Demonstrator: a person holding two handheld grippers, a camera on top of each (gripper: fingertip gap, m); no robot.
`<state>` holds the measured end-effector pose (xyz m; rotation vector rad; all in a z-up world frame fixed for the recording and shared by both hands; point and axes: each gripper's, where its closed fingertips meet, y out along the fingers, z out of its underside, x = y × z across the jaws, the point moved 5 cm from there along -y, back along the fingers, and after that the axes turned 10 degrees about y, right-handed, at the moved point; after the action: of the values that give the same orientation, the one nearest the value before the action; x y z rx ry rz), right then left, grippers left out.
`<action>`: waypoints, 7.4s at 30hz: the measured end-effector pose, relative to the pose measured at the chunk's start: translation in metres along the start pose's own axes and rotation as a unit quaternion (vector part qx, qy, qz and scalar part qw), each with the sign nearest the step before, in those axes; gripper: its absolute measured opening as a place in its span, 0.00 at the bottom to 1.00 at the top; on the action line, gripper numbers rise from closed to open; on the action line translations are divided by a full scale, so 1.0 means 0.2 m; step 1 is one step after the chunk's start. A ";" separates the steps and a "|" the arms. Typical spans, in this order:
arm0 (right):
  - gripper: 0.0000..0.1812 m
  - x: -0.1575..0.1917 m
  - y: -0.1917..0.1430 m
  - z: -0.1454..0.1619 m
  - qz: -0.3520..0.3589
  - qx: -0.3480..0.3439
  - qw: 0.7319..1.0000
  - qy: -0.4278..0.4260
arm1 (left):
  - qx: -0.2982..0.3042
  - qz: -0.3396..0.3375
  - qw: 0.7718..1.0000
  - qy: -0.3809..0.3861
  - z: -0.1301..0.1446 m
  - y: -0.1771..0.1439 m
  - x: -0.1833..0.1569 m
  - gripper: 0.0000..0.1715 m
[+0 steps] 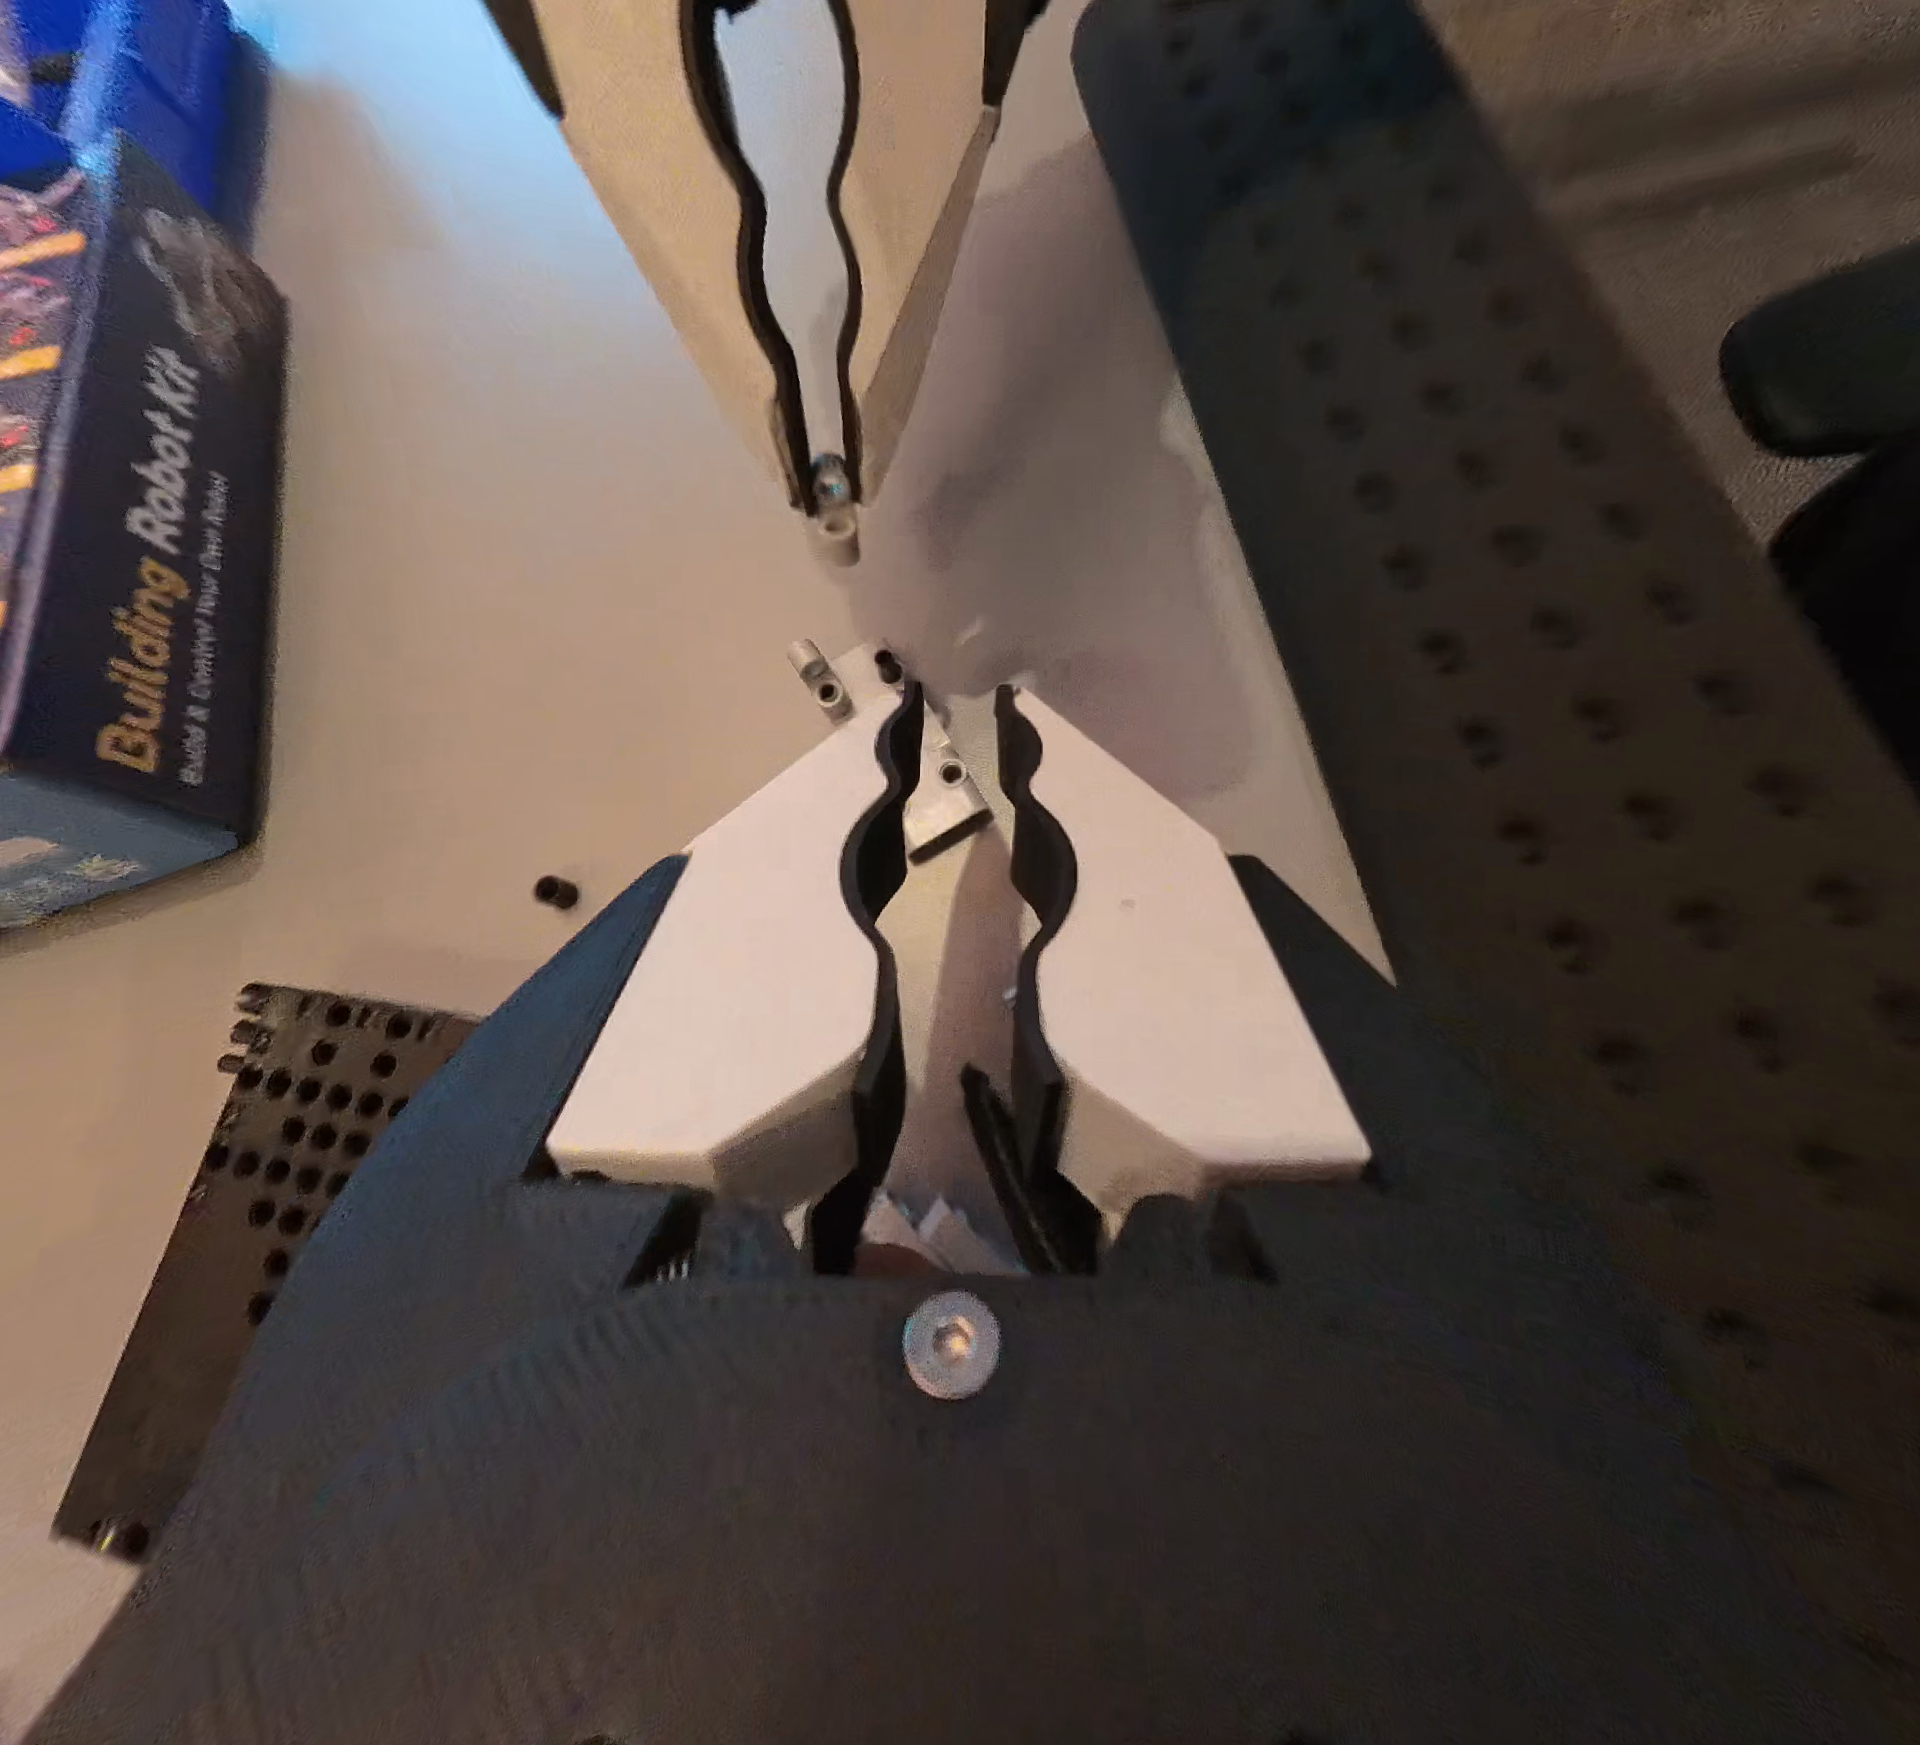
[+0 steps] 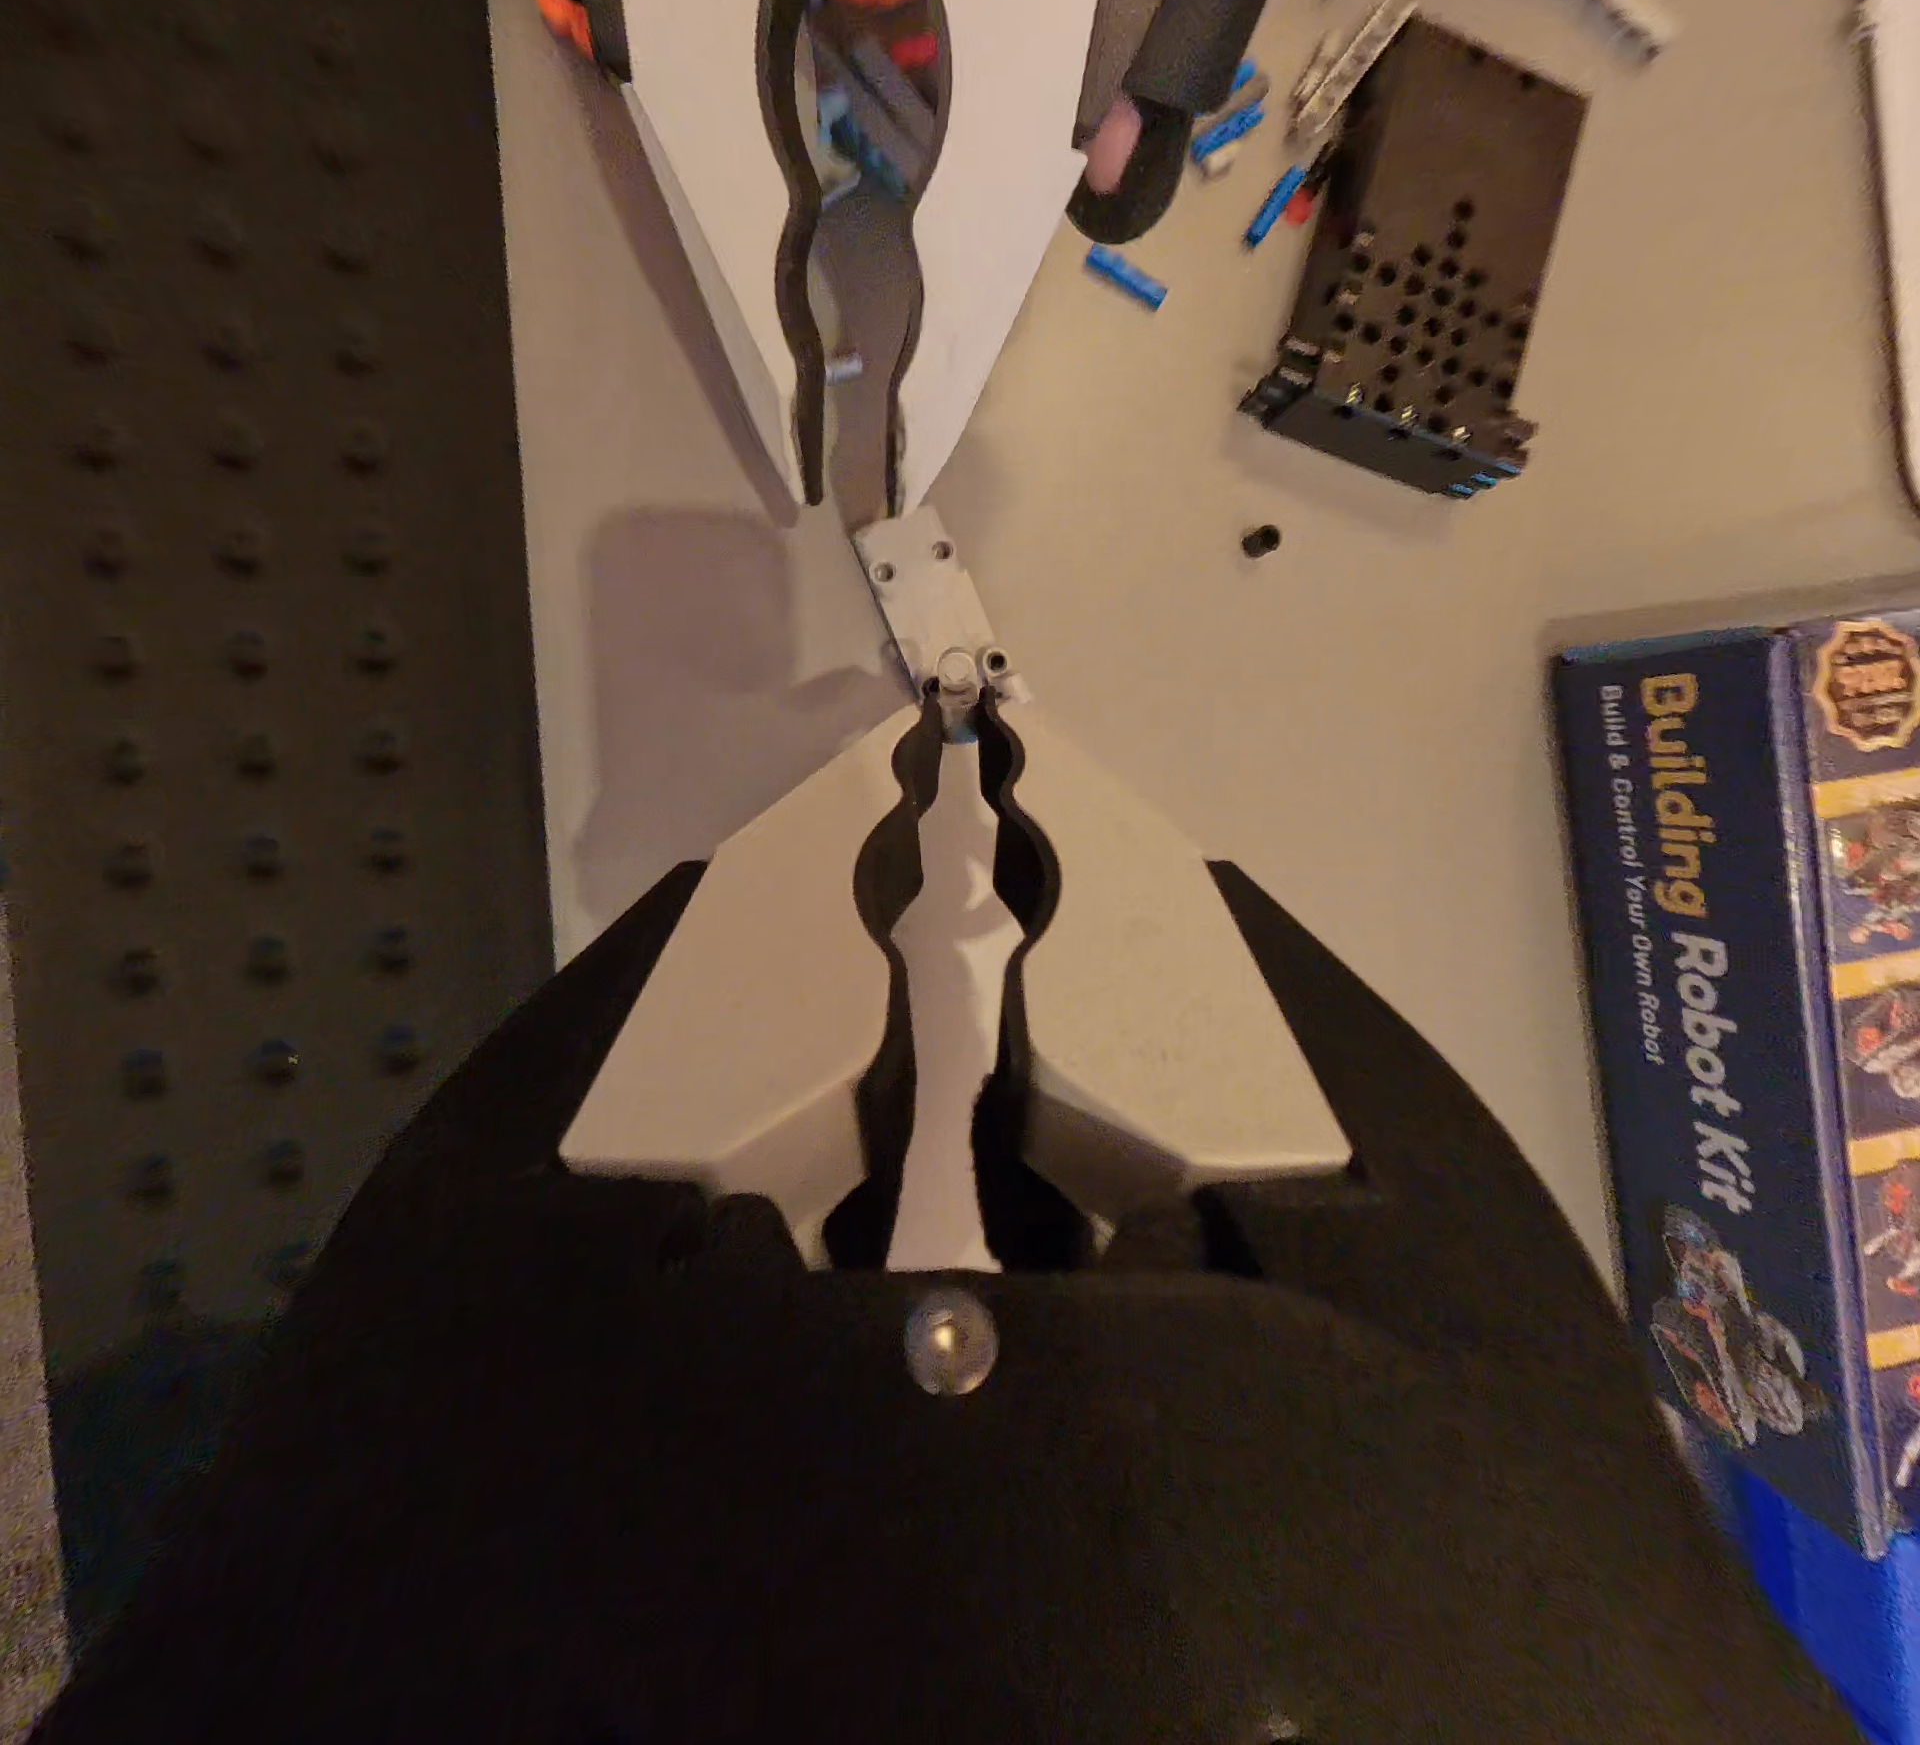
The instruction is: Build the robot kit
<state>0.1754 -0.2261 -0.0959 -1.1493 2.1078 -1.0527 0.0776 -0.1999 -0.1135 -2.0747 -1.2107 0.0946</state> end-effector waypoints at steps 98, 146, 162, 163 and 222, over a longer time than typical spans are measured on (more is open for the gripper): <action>0.26 0.03 0.18 0.16 0.124 0.003 0.924 0.363 | 0.071 -0.123 0.989 -0.048 0.28 -0.33 0.12 0.10; 0.37 -0.50 0.50 -0.31 0.035 -0.045 0.984 0.167 | 0.076 -0.370 0.912 -0.160 0.68 -0.85 0.40 0.08; 0.20 -0.21 0.54 -0.66 -0.049 -0.070 0.992 0.092 | 0.124 -0.359 0.907 -0.184 0.69 -0.99 0.35 0.07; 0.18 -0.17 0.57 -0.70 -0.064 -0.069 0.992 0.084 | 0.125 -0.356 0.907 -0.187 0.70 -0.99 0.35 0.07; 0.03 -0.14 0.48 -0.79 -0.088 -0.149 0.983 0.061 | 0.053 -0.330 0.925 -0.181 0.65 -0.85 0.35 0.08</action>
<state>0.0300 -0.1092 -0.0827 -1.4702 2.3544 -0.9247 -0.0605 -0.0235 -0.0857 -1.4938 -2.0235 0.2268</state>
